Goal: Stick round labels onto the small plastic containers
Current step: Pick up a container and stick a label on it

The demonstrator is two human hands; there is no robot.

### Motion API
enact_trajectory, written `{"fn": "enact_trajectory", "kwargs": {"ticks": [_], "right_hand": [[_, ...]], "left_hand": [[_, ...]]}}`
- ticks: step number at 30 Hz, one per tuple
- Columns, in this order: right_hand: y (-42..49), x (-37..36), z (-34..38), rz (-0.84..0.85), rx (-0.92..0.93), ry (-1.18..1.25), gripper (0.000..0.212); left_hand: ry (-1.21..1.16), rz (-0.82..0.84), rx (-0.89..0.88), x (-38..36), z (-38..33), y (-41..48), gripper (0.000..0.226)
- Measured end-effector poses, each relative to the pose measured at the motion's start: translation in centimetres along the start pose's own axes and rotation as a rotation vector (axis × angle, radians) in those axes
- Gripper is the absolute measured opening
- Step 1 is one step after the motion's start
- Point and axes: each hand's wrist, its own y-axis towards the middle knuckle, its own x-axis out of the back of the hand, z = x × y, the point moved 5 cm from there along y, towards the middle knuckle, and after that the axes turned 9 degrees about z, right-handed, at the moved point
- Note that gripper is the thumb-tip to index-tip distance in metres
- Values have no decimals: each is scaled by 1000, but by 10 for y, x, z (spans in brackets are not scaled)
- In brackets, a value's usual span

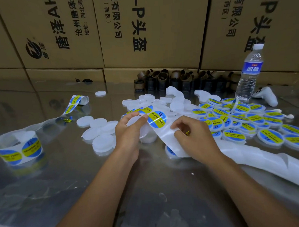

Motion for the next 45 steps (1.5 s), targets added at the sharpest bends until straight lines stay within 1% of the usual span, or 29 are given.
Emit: {"fn": "enact_trajectory", "kwargs": {"ticks": [2, 5, 7, 11, 16, 20, 26, 31, 36, 38, 43, 45], "right_hand": [[-2, 0, 3, -88, 46, -216, 19], [-4, 2, 19, -250, 172, -399, 20], [-5, 2, 30, -329, 253, -498, 18], [-5, 1, 32, -340, 302, -550, 24], [-1, 4, 25, -341, 330, -533, 26], [1, 2, 22, -299, 373, -419, 24], [3, -1, 17, -242, 355, -296, 23], [2, 0, 18, -240, 364, -298, 19], [3, -2, 16, -209, 346, -244, 13], [4, -1, 12, -217, 327, -229, 10], [4, -2, 8, -235, 309, -203, 2], [4, -3, 9, -224, 310, -213, 5]], "left_hand": [[-4, 13, -2, -2, 0, 0, 17], [23, 51, -25, -7, -1, -2, 19], [46, 84, -45, -10, -2, -4, 20], [89, 139, -86, -16, -5, -8, 24], [129, 195, -107, -20, -7, -10, 20], [131, 204, -83, -21, -7, -12, 13], [141, 229, -72, -20, -7, -11, 14], [147, 245, -79, -21, -7, -13, 18], [171, 248, -74, -21, -8, -14, 24], [180, 253, -75, -21, -7, -13, 21], [154, 192, -80, -17, -5, -10, 18], [134, 158, -91, -15, -5, -9, 21]]}}
